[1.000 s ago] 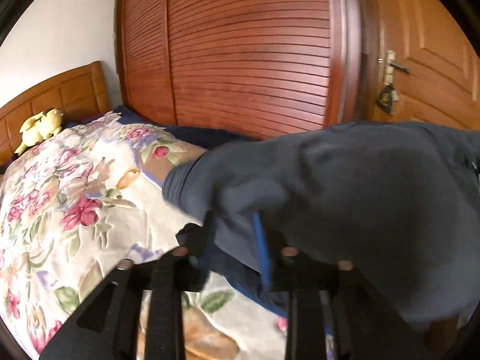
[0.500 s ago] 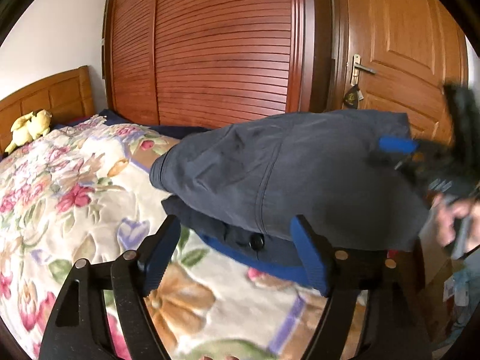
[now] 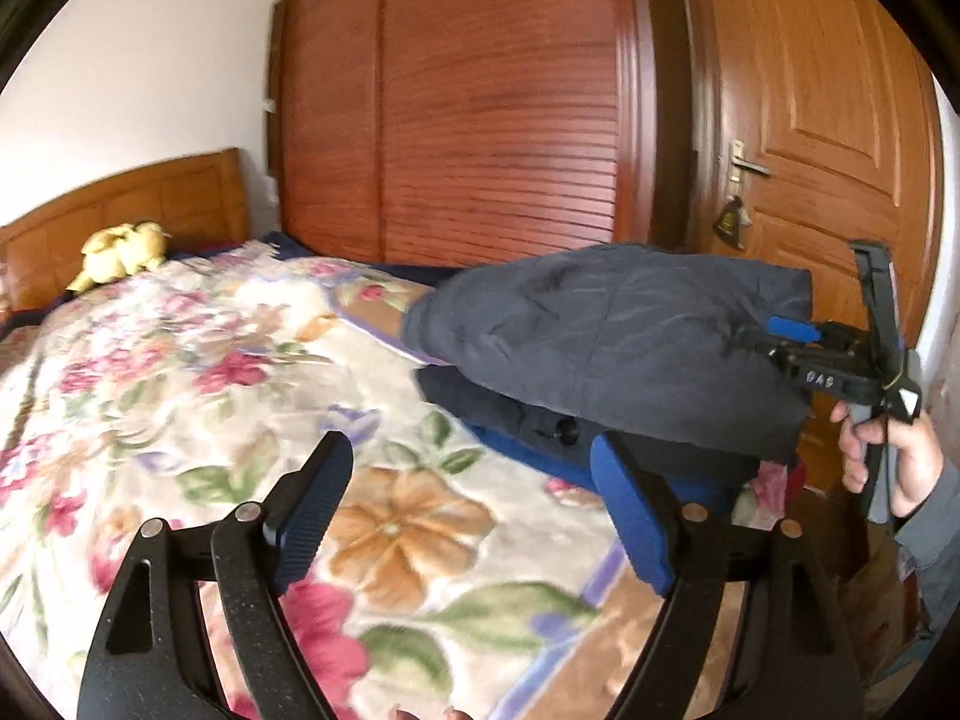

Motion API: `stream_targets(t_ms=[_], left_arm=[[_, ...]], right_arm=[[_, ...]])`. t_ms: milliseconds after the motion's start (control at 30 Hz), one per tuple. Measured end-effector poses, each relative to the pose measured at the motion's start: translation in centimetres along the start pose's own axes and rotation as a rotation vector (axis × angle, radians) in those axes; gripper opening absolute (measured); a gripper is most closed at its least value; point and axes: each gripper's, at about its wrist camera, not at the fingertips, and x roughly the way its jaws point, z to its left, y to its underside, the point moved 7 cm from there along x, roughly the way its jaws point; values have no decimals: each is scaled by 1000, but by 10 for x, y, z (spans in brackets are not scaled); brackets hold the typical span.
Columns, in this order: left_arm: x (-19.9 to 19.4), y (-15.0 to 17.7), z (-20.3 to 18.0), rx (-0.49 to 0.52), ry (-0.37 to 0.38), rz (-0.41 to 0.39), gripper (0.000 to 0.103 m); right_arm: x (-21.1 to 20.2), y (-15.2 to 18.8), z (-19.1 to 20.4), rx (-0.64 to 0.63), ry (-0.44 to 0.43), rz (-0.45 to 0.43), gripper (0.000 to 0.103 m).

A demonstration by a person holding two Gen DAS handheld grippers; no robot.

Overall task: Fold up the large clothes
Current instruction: 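Open both tools to release the jacket on the stack and withdraw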

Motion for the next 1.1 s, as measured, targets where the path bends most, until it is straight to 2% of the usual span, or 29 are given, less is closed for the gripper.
stream_targets(t_ms=[300,400,567,767,1100], left_arm=[[-72,26,36,-22,-98,-42,84],[-93,36,48,-37,-119,-52,84],[-131,54,74,-65,-185,-89,84],[-166,75,110,-57,-317,-100,84],[-188,111,192,-131,-505,-68,84]], right_arm=[[-35,-1,62,-1,23,-45,70],[-48,0,87,-6,1,-47,73],[-76,7,147,-26,-103,-58,81],[-90,23,227,-22,-232,-55,81],[-104,27,350,-47,-452,-72,81]])
